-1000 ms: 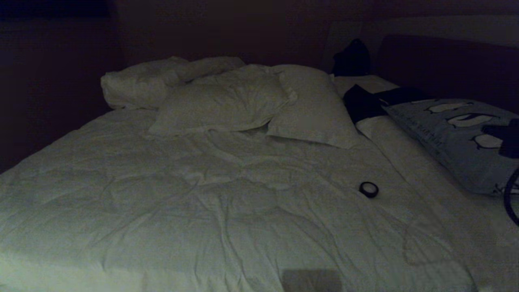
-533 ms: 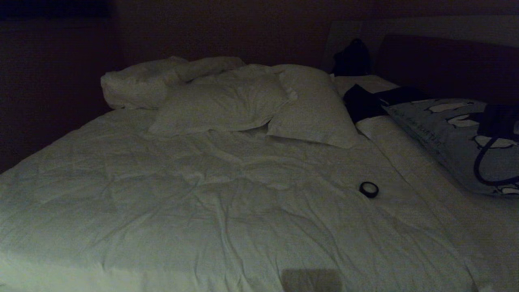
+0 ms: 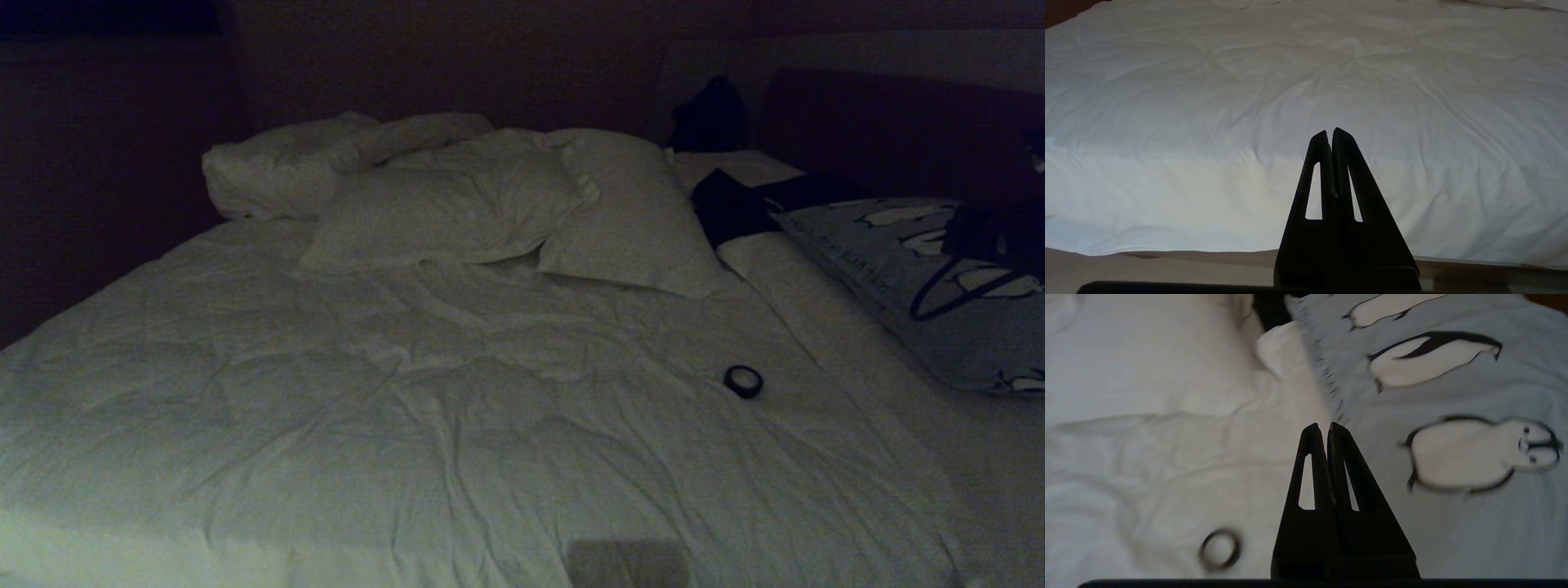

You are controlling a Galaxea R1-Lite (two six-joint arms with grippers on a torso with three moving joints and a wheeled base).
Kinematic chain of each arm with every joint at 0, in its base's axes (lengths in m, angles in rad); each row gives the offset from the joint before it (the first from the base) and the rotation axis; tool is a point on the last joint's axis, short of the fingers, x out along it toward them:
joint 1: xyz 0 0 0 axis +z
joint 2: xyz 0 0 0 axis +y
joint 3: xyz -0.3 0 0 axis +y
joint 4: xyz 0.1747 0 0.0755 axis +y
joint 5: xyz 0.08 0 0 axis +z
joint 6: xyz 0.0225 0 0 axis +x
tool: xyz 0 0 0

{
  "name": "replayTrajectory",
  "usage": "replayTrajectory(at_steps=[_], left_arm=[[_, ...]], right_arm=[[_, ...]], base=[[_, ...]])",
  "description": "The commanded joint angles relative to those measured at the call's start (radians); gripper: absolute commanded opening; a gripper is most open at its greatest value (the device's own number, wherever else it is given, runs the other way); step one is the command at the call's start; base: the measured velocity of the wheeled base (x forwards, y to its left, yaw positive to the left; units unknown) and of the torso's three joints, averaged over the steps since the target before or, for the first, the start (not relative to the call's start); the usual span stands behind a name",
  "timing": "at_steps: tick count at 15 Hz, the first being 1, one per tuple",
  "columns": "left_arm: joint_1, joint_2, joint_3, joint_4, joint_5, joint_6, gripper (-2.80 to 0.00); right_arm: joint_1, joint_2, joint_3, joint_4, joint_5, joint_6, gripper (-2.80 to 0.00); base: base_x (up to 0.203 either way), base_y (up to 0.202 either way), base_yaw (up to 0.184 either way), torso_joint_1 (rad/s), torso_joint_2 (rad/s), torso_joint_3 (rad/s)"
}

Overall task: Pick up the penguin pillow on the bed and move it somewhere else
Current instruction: Pick up the pillow

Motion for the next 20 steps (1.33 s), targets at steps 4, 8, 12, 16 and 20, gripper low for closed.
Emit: replayTrajectory(at_steps=[4, 8, 12, 16, 20], left_arm=[[0.000, 0.000, 0.002, 0.000, 0.000, -0.001, -2.80], [0.000, 0.000, 0.002, 0.000, 0.000, -0.001, -2.80], [0.000, 0.000, 0.002, 0.000, 0.000, -0.001, -2.80], [-0.001, 0.000, 0.002, 0.000, 0.000, -0.001, -2.80], [0.000, 0.000, 0.002, 0.000, 0.000, 0.001, -2.80]], right_arm=[[-0.055, 0.130, -0.034, -0.132, -0.001, -0.034, -2.80], [-0.102, 0.155, -0.048, -0.166, 0.000, -0.030, -2.80], [-0.151, 0.157, -0.060, -0.165, 0.000, -0.028, -2.80], [-0.192, 0.157, -0.064, -0.165, 0.000, -0.028, -2.80], [-0.226, 0.157, -0.067, -0.166, 0.000, -0.028, 0.00]], base=[[0.000, 0.000, 0.000, 0.000, 0.00, 0.000], [0.000, 0.000, 0.000, 0.000, 0.00, 0.000], [0.000, 0.000, 0.000, 0.000, 0.00, 0.000], [0.000, 0.000, 0.000, 0.000, 0.00, 0.000], [0.000, 0.000, 0.000, 0.000, 0.00, 0.000]])
